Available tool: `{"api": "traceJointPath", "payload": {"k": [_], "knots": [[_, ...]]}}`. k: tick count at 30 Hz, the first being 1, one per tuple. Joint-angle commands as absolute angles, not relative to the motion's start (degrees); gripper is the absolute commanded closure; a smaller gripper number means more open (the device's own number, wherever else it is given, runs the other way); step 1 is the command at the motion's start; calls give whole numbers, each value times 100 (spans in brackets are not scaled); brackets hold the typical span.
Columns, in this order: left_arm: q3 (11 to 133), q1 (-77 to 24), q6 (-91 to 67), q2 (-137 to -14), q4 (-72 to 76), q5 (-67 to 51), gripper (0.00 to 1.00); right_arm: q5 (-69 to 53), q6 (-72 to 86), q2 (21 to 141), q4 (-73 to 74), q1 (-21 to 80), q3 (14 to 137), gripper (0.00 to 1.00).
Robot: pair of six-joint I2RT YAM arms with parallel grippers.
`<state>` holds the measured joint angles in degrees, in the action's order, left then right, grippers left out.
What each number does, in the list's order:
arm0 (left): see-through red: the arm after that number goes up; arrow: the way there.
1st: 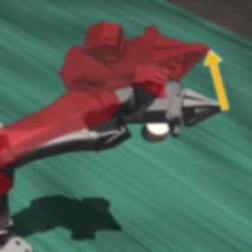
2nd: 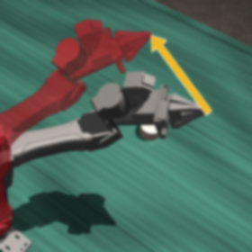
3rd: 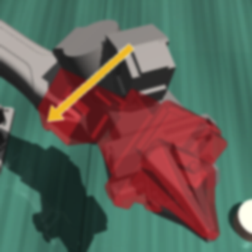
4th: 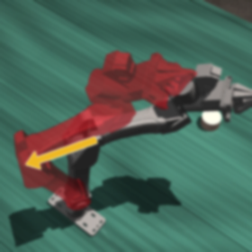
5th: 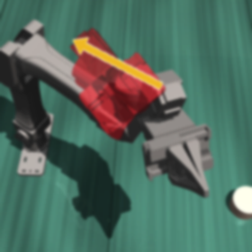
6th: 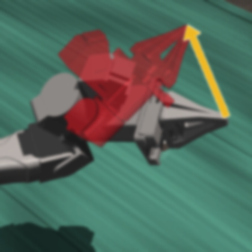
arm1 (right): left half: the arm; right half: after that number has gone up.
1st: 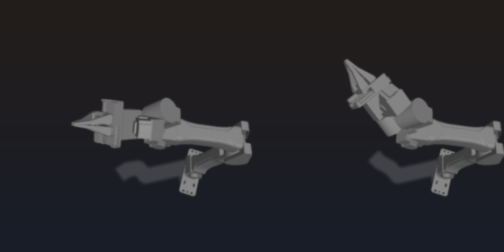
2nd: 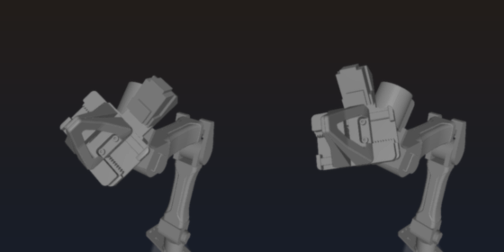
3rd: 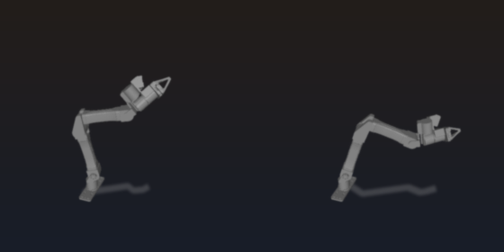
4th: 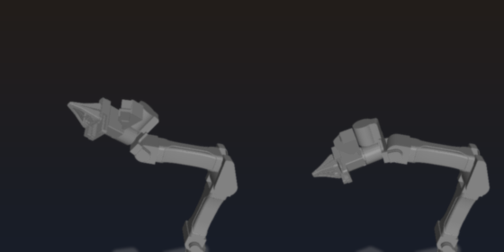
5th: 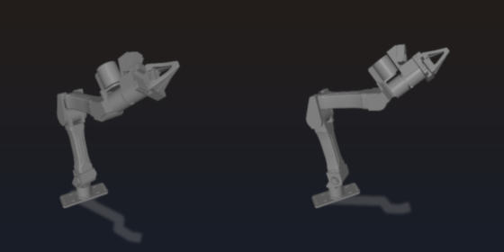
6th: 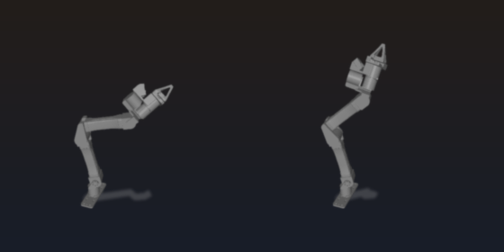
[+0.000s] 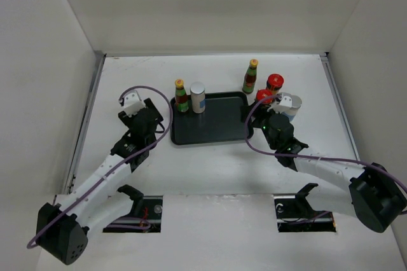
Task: Organize the condiment bottles
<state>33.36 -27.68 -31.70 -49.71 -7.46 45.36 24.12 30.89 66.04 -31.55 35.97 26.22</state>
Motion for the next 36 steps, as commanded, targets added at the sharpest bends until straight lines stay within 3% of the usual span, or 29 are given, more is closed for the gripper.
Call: {"api": "traceJointPath", "payload": {"k": [1, 10, 25, 28, 33, 36], "knots": [[3867, -3237, -2997, -5289, 166, 4571, 58, 2391, 3103, 6557, -3383, 3590, 2813, 12], [4464, -3994, -3006, -6986, 1212, 4043, 58, 2355, 3103, 6618, -3349, 3590, 2847, 12], [4606, -3801, -2997, -8464, 1819, 3867, 55, 2355, 3146, 6521, -3366, 3599, 2786, 12], [4544, -3792, -2997, -8499, 1881, 3929, 50, 2373, 3120, 6548, -3375, 3599, 2804, 12], [4360, -3862, -2839, -8192, 2030, 4051, 24, 2364, 3111, 6601, -3366, 3599, 2821, 11], [4158, -3880, -2594, -7841, 2171, 4078, 18, 2355, 3138, 6601, -3358, 3599, 2821, 9]]}}
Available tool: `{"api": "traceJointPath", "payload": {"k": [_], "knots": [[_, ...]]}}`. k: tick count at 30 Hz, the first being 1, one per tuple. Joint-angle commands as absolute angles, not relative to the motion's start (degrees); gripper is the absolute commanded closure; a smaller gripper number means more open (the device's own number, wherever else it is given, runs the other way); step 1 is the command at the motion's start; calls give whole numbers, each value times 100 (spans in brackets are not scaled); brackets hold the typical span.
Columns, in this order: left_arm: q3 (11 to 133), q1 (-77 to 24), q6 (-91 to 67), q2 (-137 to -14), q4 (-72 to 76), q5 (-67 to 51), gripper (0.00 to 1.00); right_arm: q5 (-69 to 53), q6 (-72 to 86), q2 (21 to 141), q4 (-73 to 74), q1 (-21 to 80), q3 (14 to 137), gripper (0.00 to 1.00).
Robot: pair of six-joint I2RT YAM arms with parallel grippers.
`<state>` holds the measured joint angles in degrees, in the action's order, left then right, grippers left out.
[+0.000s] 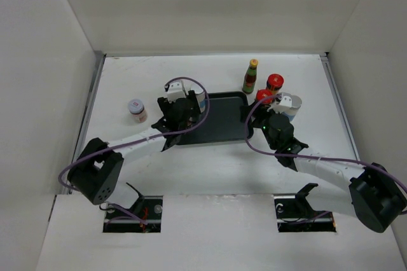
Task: Organize the condiment bottles
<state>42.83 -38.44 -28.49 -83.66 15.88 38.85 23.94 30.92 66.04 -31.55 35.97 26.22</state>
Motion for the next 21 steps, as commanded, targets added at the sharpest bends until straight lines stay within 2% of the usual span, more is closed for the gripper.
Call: {"api": "traceJointPath", "payload": {"k": [1, 7, 10, 14, 21], "knots": [[4070, -3889, -2558, -7701, 2197, 4096, 17, 2355, 3112, 6592, -3349, 3599, 2830, 9], [3534, -3530, -2601, -6734, 2118, 4692, 19, 2355, 3120, 6548, -3366, 3599, 2812, 9], [3585, -3091, -2820, -6619, 1778, 4580, 19, 2356, 3146, 6583, -3410, 3599, 2795, 9], [4016, -2519, -3076, -6828, 898, 4359, 17, 2373, 3103, 6618, -3419, 3599, 2821, 9], [4122, -1613, -3436, -7549, 791, 4369, 12, 2356, 3137, 6653, -3437, 3599, 2813, 8]]}}
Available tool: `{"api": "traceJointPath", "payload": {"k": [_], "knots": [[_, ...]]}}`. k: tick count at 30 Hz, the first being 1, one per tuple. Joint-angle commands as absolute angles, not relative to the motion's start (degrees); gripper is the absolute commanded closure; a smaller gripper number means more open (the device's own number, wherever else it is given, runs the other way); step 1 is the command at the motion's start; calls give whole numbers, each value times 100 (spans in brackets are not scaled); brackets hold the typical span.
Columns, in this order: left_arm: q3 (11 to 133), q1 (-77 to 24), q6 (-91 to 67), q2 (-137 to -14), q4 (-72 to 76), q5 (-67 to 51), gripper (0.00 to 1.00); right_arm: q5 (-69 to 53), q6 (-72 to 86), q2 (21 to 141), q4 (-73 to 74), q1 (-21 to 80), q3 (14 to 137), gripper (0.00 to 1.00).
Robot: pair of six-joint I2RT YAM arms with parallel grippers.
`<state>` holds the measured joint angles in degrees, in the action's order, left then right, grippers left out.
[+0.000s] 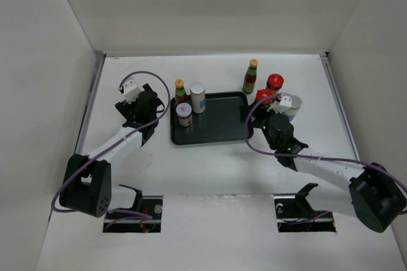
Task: Organize the condiment bottles
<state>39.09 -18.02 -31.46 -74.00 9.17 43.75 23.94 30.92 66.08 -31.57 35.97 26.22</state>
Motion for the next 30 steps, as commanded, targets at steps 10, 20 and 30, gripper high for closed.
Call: {"api": "traceJointPath", "payload": {"k": [10, 20, 30], "knots": [[4412, -1200, -3419, -8261, 1177, 4395, 13, 2347, 3103, 6715, -3419, 3616, 2865, 7], [4527, -1094, -3498, -8736, 1344, 4166, 36, 2338, 3129, 6724, -3437, 3617, 2848, 6], [3938, -1542, -3410, -7551, 1354, 4447, 63, 2320, 3155, 6741, -3437, 3617, 2839, 6]]}}
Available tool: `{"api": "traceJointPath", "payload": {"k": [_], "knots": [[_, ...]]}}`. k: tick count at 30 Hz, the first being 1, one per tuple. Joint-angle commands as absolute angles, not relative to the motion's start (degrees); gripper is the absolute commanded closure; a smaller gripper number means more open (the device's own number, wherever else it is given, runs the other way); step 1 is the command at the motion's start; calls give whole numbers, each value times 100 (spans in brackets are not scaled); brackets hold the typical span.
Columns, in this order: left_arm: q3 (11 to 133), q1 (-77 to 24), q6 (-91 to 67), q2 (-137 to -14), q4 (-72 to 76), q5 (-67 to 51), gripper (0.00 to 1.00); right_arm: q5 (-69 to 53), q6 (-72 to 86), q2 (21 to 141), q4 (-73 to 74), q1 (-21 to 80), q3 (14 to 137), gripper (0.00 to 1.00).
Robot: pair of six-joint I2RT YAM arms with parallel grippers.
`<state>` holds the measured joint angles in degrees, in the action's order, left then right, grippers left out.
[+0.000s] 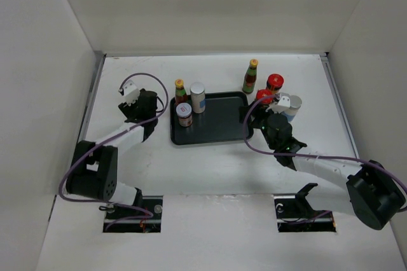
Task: Organize the condiment bottles
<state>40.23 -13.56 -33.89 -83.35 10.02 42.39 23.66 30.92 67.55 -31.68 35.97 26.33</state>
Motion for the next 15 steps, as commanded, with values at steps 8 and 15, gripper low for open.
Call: {"api": "traceJointPath", "payload": {"k": [8, 15], "knots": [[3568, -2596, -3032, -5776, 555, 4509, 63, 2364, 3094, 6715, -3384, 3617, 2865, 6], [3691, -3799, -3488, -5563, -167, 4324, 64, 2373, 3076, 6662, -3445, 3617, 2839, 6]]}}
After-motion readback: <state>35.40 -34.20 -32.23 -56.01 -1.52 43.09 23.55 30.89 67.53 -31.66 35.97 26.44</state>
